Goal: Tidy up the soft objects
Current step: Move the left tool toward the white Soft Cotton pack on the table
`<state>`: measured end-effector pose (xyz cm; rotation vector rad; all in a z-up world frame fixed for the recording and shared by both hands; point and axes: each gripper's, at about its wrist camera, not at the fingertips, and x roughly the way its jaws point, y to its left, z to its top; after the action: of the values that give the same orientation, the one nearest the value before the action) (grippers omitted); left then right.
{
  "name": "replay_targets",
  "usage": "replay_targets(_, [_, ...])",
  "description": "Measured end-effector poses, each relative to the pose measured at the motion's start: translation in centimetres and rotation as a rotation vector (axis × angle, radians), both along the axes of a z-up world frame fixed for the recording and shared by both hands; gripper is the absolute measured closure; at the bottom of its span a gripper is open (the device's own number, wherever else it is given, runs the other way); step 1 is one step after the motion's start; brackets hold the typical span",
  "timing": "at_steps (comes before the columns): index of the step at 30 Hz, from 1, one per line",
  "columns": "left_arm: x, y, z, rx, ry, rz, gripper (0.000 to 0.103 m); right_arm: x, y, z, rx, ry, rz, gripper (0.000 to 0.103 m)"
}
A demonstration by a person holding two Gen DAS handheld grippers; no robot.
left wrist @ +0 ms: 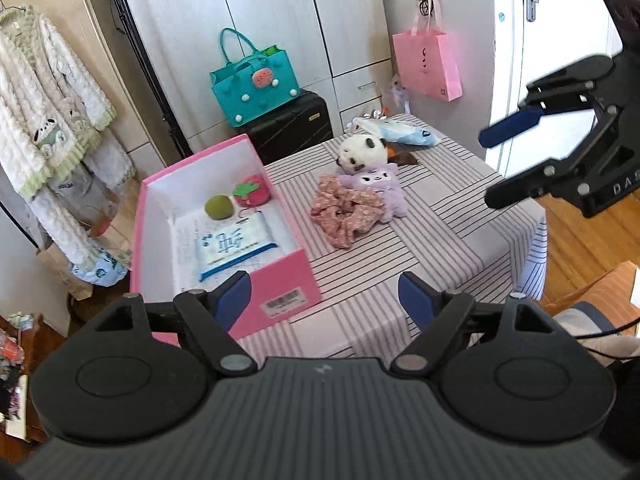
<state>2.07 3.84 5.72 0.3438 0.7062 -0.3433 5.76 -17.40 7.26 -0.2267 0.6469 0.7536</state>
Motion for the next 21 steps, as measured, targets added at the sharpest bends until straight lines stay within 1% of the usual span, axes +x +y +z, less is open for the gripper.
replay_targets(6, [-0.6,-0.8,-2.2,-0.049,-0.032,0.023,0.02,-0.4,-1.7,-3.0,0.007,0.058,-0.033,0.031])
replay_targets(9, [-0.6,-1.6,-3.2,-0.053,-0.057,0.024,0.02,-0.4,-2.5,-4.2,0.017,0.071,-0.041,0.029])
replay_targets(13, [-0.1,-2.8,-3.9,-0.067,-0.096,0.019,0.018,0.4,-3.7,-5.3,0.036,0.073,-0.057,0.028])
replay_targets(15, [0.4,-3.3,-4.0,-0.094,-0.108,0.011,0.016,1.0,-4.4,-5.7,0.048,0.075,-0.07,0.025])
replay_targets(16, [0.7,-3.6,-4.0,-0.109,-0.112,0.01,0.015,1.3,-4.7,-5.9,0.054,0.074,-0.076,0.021])
replay_targets(21, [2.7,-5.3,-4.4,-0.166,-0.108,-0.013,0.013,2.9,-6.1,-6.9,0.072,0.045,-0.117,0.021])
